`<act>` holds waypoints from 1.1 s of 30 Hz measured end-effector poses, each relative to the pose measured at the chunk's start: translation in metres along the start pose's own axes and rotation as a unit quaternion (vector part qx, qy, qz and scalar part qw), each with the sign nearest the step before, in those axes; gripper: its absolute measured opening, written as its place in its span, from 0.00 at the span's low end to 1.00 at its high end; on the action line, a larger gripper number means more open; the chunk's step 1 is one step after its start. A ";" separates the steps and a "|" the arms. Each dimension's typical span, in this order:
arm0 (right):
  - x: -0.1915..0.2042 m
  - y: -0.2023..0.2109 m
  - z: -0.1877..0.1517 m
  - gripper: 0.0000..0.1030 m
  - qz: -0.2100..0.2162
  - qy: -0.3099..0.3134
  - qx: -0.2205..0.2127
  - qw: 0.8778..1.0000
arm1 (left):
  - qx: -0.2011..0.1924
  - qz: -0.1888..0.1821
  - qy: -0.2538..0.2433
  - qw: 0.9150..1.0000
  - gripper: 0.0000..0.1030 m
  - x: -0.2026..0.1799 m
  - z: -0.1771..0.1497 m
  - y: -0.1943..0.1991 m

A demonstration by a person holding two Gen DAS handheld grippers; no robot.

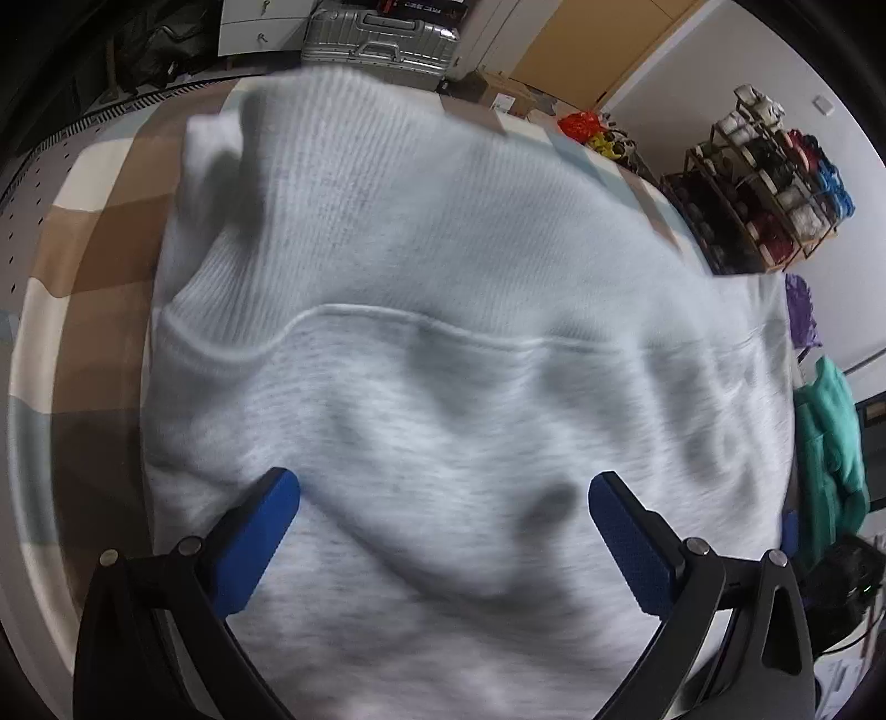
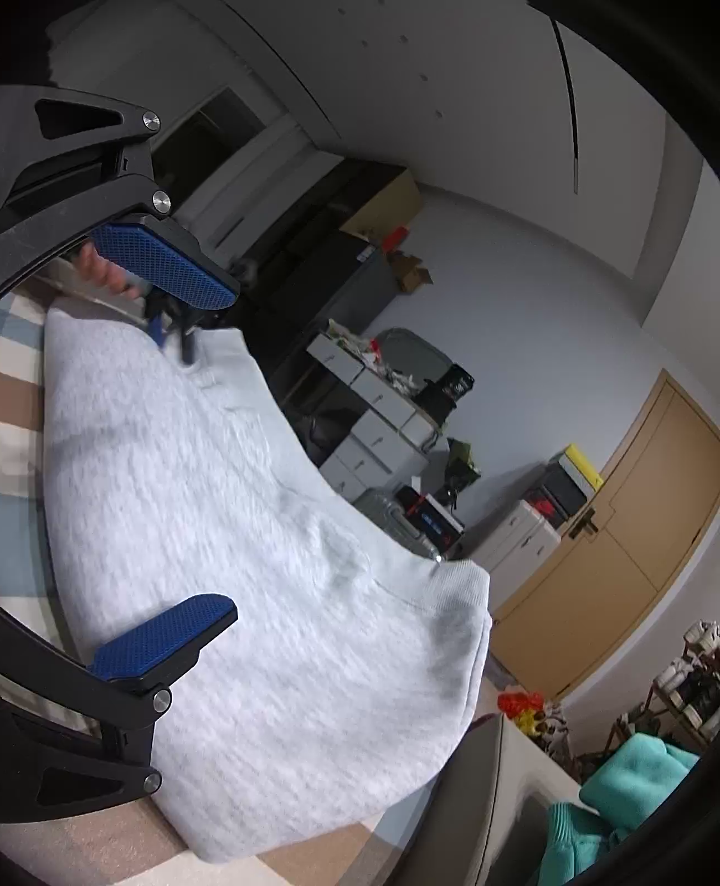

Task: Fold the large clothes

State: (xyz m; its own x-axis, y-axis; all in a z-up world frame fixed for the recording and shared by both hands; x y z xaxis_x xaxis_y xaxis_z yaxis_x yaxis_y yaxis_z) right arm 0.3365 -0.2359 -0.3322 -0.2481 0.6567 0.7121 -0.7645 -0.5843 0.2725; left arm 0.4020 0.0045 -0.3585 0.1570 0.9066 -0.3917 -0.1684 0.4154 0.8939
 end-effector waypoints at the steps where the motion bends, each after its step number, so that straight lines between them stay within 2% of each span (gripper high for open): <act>1: 0.000 0.000 0.000 1.00 0.000 -0.002 0.000 1.000 | -0.008 0.006 -0.015 1.000 0.98 -0.001 -0.001 0.000; 4: -0.004 -0.001 0.001 1.00 -0.008 -0.007 0.001 1.000 | -0.003 0.045 -0.020 0.999 0.98 -0.001 -0.009 -0.001; 6: -0.006 -0.002 0.000 1.00 -0.011 -0.009 0.005 1.000 | -0.005 0.065 0.001 0.998 0.98 0.000 -0.013 0.006; 7: -0.006 -0.001 -0.001 1.00 -0.013 -0.009 0.006 1.000 | -0.016 0.063 0.006 0.998 0.98 -0.004 -0.019 0.015; 9: -0.007 -0.001 -0.001 1.00 -0.012 -0.011 0.008 1.000 | -0.057 0.066 -0.030 0.996 0.99 -0.022 -0.037 0.040; 11: -0.007 0.000 -0.001 1.00 -0.011 -0.011 0.006 1.000 | -0.089 0.112 -0.073 0.987 0.99 -0.035 -0.054 0.058; 12: -0.007 0.000 -0.001 1.00 -0.011 -0.012 0.006 1.000 | -0.095 0.133 -0.090 0.983 0.99 -0.041 -0.067 0.064; 14: -0.008 0.000 -0.002 1.00 -0.011 -0.015 0.008 1.000 | -0.094 0.138 -0.097 0.981 0.99 -0.045 -0.084 0.068; 17: -0.009 0.000 -0.002 1.00 -0.010 -0.018 0.010 1.000 | -0.079 0.128 -0.075 0.986 0.99 -0.025 -0.094 0.059; 18: -0.009 0.000 -0.002 1.00 -0.011 -0.019 0.011 1.000 | -0.070 0.126 -0.063 0.988 0.99 -0.020 -0.086 0.049; 19: -0.009 0.000 -0.002 1.00 -0.012 -0.019 0.011 1.000 | -0.060 0.110 -0.046 0.991 0.99 -0.010 -0.084 0.038; 21: -0.010 -0.001 -0.002 1.00 -0.016 -0.019 0.013 1.000 | -0.043 0.045 -0.002 0.998 0.99 0.000 -0.081 0.029; 23: -0.009 -0.001 -0.003 1.00 -0.017 -0.017 0.013 1.000 | -0.047 0.009 0.021 0.999 0.99 0.008 -0.080 0.027; 26: -0.009 -0.002 -0.004 1.00 -0.021 -0.014 0.015 1.000 | -0.056 0.030 -0.004 0.998 0.99 0.005 -0.080 0.027; 29: -0.009 -0.004 -0.004 1.00 -0.024 -0.014 0.019 0.999 | -0.039 0.023 0.014 0.999 0.99 0.006 -0.077 0.031; 31: -0.010 -0.003 -0.005 1.00 -0.024 -0.017 0.019 0.999 | -0.033 0.005 0.021 0.999 0.99 -0.012 -0.079 0.041; 33: -0.011 -0.002 -0.004 1.00 -0.024 -0.019 0.016 0.999 | -0.060 -0.034 -0.014 0.997 0.99 -0.050 -0.083 0.058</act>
State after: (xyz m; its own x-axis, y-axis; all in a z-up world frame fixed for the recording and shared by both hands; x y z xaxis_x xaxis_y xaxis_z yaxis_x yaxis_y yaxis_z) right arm 0.3382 -0.2396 -0.3431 -0.1879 0.6663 0.7217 -0.7553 -0.5677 0.3274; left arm 0.3033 -0.0105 -0.3057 0.1994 0.8740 -0.4432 -0.2720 0.4838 0.8318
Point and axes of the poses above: each gripper's, at about its wrist camera, not at the fingertips, and y roughly against the way its jaws point, x to its left, z to its top, the point moved 9 cm from there along -y, roughly the way its jaws point, and after that the axes turned 7 degrees about x, right-handed, at the moved point
